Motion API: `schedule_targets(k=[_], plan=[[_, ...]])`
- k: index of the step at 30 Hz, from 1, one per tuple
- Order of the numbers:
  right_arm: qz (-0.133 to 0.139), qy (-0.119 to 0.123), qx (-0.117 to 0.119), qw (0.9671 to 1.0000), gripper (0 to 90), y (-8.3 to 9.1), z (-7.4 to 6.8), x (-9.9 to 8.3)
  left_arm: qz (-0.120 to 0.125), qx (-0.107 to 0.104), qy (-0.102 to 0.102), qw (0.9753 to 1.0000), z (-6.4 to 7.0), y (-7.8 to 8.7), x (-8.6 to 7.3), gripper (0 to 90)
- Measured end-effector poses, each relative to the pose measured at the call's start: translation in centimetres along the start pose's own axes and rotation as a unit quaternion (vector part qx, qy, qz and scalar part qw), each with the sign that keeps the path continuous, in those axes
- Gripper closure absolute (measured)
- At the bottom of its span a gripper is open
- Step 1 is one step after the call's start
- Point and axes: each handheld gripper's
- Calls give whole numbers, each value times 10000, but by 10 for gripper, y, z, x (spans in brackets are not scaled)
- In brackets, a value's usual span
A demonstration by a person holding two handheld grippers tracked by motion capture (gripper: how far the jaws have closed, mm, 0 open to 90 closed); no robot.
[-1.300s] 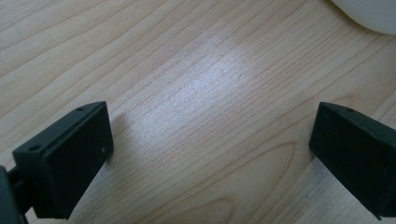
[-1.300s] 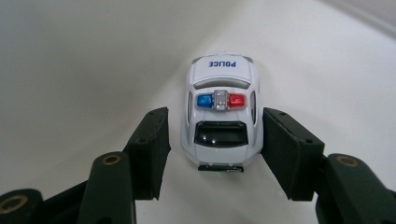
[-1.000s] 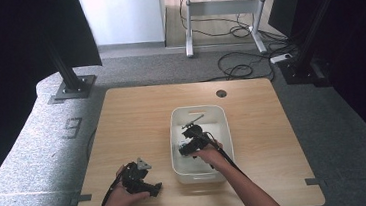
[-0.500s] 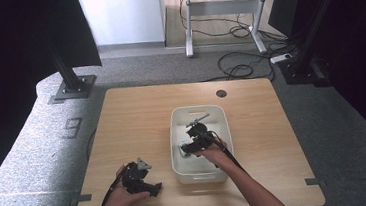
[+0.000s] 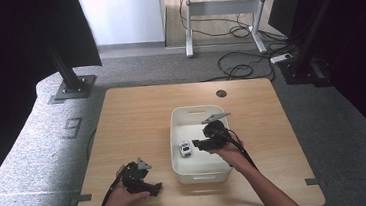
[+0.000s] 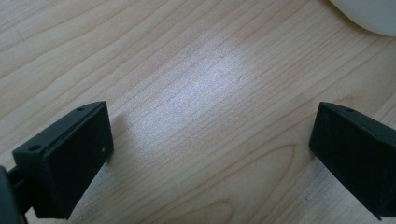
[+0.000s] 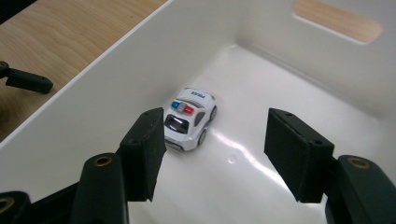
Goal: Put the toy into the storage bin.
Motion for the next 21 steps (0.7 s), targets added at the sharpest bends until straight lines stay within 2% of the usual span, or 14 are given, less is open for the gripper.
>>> schedule_targets(k=[10,21], plan=[[597,7,-300,9978,395,42,28,-13,4,6,15,10000,0,0,0,0],[891,-145,-455,9949,408,73,56,-38,18,6,20,10000,0,-1,0,0]])
Point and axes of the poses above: each handheld gripper's, and its own axes: y roughly backward along the jaws, x roughly out of its top, z roughly to its right, and after that the axes turned 10 degrees about z, right-handed
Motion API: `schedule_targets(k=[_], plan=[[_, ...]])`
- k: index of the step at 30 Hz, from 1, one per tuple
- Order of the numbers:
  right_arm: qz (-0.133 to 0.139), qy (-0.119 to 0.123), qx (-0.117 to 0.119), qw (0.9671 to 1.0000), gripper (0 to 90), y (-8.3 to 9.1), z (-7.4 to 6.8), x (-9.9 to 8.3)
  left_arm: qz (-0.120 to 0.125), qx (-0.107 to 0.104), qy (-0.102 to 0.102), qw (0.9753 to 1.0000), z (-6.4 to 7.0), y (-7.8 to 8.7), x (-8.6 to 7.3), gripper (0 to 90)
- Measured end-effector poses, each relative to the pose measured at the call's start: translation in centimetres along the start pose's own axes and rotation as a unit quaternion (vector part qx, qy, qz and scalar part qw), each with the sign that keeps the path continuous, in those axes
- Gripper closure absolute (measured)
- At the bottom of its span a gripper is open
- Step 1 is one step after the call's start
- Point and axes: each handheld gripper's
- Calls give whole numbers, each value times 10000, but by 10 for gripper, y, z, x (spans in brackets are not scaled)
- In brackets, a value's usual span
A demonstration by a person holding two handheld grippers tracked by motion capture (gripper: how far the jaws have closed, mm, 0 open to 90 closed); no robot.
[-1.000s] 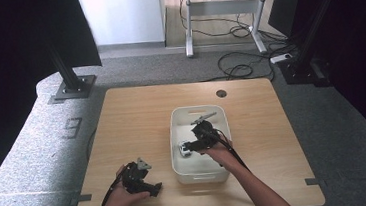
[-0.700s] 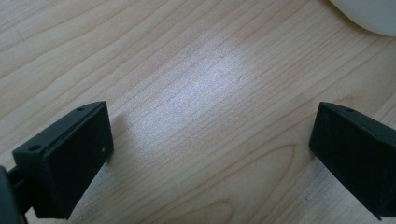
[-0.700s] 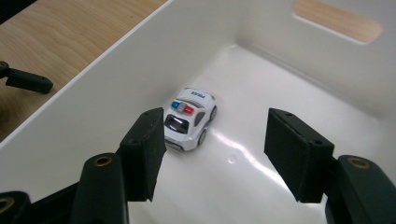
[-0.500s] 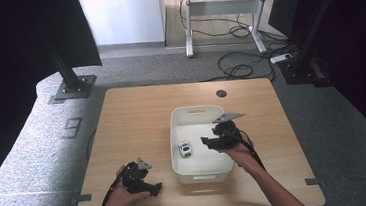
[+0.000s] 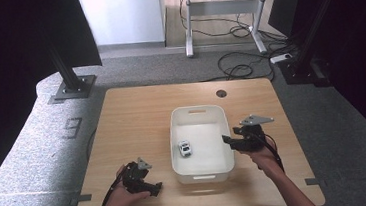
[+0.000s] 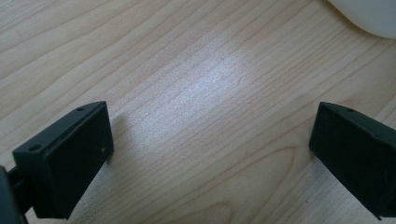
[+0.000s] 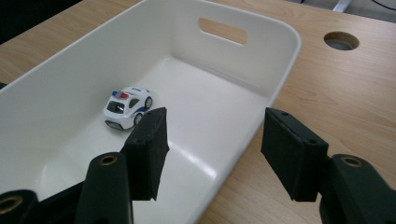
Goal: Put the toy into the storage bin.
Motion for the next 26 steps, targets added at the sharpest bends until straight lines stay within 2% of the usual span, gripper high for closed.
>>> schedule_targets(k=[8,17,26], plan=[[141,-163,-125,9997,408,15,19,-16,9,1,10,10000,0,0,0,0],[50,-318,-307,9990,408,26,36,-38,6,9,10,10000,0,-1,0,0],[56,-385,-394,9985,404,28,41,-45,5,17,12,10000,0,-1,1,0]])
Point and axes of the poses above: each handheld gripper's, and its own axes: y roughly backward along the jaws, x roughly out of its top, z roughly to its right, and after that the axes turned 10 degrees about z, right-handed
